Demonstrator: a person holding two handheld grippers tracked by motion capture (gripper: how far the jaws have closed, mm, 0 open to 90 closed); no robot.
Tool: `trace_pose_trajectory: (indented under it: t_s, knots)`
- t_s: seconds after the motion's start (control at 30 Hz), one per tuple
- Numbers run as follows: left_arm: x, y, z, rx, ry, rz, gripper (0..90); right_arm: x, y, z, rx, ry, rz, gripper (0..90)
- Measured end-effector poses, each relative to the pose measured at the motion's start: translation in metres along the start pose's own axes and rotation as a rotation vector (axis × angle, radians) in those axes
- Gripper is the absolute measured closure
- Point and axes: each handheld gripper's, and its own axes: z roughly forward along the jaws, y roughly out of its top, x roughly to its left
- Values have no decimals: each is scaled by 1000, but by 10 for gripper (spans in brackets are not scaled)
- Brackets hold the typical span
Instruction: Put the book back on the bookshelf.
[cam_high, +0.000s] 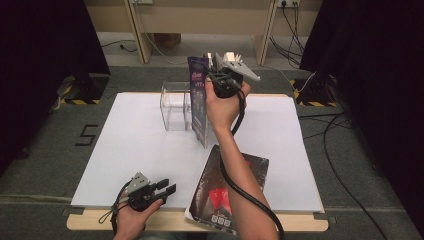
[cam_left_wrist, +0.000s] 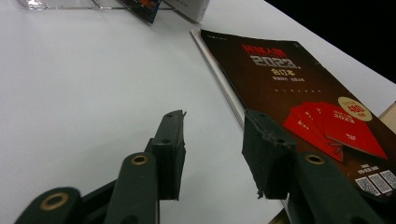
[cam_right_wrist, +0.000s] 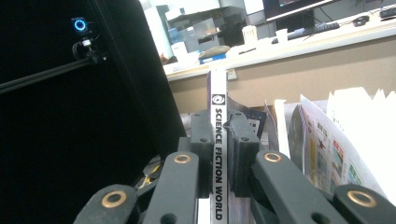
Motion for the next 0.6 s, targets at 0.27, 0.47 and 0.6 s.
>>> trace_pose_trajectory:
  t_s: [0.27,0.47,0.6]
  knots:
    - [0,-1,2,7,-7,0,579,0,-6,22,-17,-57,-42,834]
    - [1,-2,1,9,-7,0,580,3,-26,36,33,-76,-105,832]
    - [1,-2,2,9,-8,-2,580,7,-31,31,34,-78,-138,830]
